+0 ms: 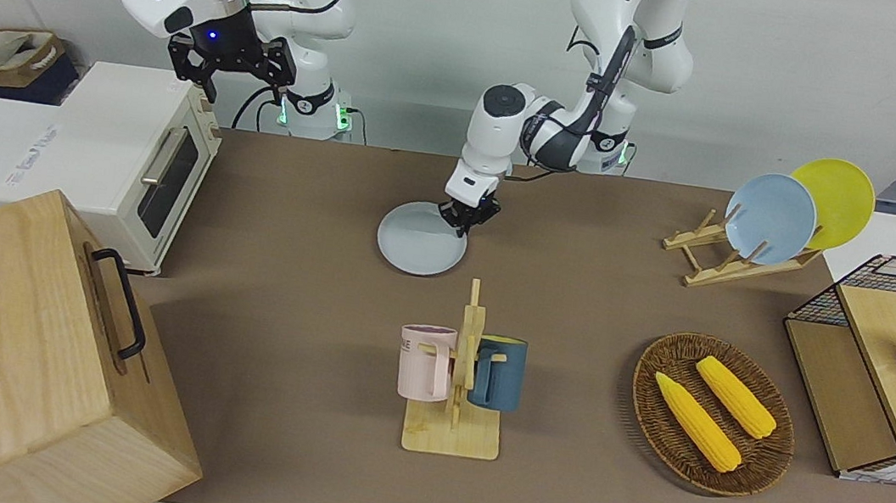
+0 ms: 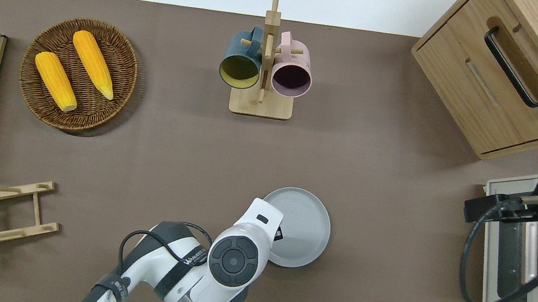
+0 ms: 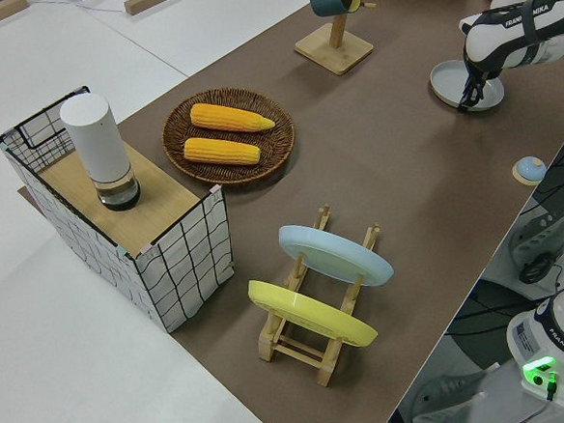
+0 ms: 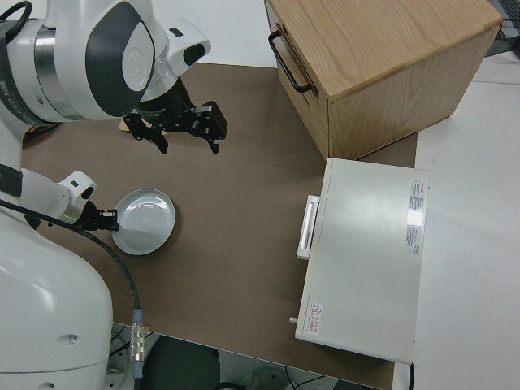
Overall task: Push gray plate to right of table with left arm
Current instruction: 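Push the gray plate with the left gripper across the table toward the toaster oven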
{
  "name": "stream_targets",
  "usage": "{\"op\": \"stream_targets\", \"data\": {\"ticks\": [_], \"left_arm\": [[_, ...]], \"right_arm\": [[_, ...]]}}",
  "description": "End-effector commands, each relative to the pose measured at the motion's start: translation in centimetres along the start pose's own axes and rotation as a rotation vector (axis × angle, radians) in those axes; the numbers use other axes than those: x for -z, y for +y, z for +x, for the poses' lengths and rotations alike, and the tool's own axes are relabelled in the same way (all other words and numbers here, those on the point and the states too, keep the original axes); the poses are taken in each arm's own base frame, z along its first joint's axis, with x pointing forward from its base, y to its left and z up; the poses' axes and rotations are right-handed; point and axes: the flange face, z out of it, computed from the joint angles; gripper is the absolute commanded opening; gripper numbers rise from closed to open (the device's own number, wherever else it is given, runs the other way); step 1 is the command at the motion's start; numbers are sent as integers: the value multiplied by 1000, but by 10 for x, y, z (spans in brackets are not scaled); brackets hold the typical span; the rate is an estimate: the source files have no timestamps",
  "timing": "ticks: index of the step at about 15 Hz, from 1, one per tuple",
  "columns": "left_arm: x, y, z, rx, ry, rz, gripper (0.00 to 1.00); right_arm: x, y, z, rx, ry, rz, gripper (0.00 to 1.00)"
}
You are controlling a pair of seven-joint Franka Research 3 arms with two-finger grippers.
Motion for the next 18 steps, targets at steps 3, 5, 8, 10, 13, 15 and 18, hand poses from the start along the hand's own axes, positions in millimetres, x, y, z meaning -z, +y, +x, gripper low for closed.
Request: {"op": "stream_targets", "data": {"ticks": [3, 5, 8, 10, 13, 15, 18], "left_arm": [[-11, 36, -10, 43, -19, -15, 0], [-11, 37, -10, 42, -18, -14, 0], [-10, 36, -8, 36, -13, -14, 70], [-7, 36, -6, 10, 4, -9, 756], [-2, 35, -6, -22, 22, 10, 1000], [8, 37, -2, -21, 25, 10, 1000], [32, 40, 6, -62, 16, 48, 1000]], "right_arm": [[4, 1, -3, -15, -4, 4, 983], [4, 1, -3, -15, -4, 4, 983], [4, 1, -3, -13, -4, 4, 983], [4, 1, -3, -13, -4, 4, 983], [4, 1, -3, -13, -4, 4, 983], [4, 1, -3, -15, -4, 4, 983], [4, 1, -3, -15, -4, 4, 983]]}}
